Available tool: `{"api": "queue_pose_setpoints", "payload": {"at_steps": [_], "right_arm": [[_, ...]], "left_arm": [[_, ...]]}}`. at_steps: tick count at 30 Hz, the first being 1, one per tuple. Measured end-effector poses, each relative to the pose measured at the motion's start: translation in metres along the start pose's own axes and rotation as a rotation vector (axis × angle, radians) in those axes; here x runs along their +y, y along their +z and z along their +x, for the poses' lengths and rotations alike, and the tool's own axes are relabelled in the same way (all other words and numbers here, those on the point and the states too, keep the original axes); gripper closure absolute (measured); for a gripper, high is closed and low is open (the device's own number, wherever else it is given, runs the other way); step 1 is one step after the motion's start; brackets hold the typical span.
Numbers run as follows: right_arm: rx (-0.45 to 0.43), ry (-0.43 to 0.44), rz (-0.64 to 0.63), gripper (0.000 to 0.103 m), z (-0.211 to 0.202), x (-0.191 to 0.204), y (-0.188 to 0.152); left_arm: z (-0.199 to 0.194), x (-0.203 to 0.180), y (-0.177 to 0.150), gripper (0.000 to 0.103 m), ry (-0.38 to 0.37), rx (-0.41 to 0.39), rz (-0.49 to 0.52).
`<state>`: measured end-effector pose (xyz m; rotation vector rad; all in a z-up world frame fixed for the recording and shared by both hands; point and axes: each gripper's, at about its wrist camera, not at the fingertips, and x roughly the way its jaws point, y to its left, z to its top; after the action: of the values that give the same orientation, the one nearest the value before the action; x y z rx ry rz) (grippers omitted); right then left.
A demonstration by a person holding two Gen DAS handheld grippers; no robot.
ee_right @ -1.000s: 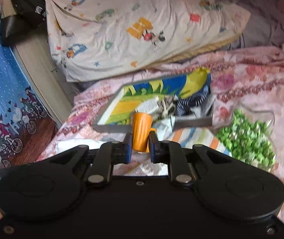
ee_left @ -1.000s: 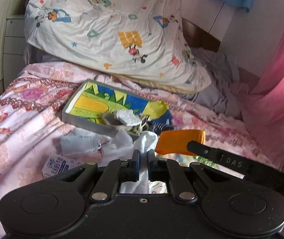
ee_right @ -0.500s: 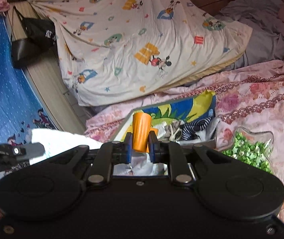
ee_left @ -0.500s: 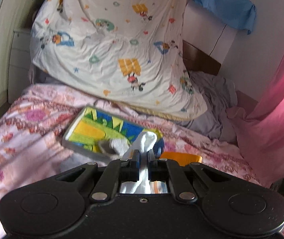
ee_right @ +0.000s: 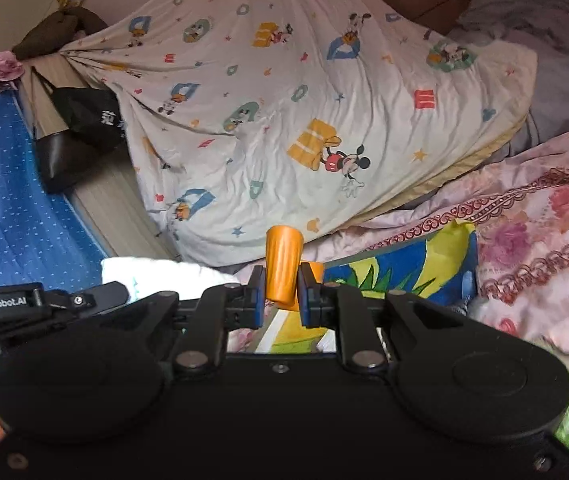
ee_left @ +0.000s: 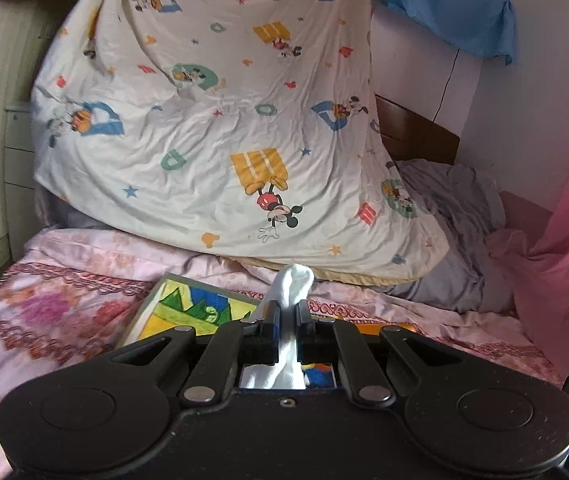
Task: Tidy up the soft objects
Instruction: 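Carry the orange cup with the right tool toward the tray while the left tool carries the cloth, then open the left tool to drop the blue-print white cloth in the tray while the right tool releases the cup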
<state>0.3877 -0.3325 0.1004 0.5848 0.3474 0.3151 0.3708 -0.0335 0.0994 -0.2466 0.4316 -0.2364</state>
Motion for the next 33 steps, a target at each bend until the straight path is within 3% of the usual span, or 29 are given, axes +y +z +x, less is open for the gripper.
{"api": "queue_pose_setpoints", "payload": {"at_steps": [6,12,20,26,33], "right_arm": [[0.066,-0.033,0.164,0.093,0.054,-0.052,-0.011],[0.098,-0.097,0.239,0.093,0.068,-0.077,-0.037],[0.128,-0.242,0.244,0.093,0.070,-0.098,-0.049],[0.163,-0.341,0.167,0.092,0.083,-0.097,-0.050],[0.205,-0.401,0.117,0.085,0.094,-0.092,-0.049]], "left_arm": [[0.080,0.004,-0.013,0.096,-0.044,0.017,-0.053],[0.135,0.009,-0.037,0.096,-0.074,0.050,-0.166],[0.166,0.040,-0.073,0.096,0.039,0.148,-0.252],[0.176,0.057,-0.087,0.096,0.184,0.229,-0.209],[0.169,0.063,-0.087,0.087,0.227,0.243,-0.194]]}}
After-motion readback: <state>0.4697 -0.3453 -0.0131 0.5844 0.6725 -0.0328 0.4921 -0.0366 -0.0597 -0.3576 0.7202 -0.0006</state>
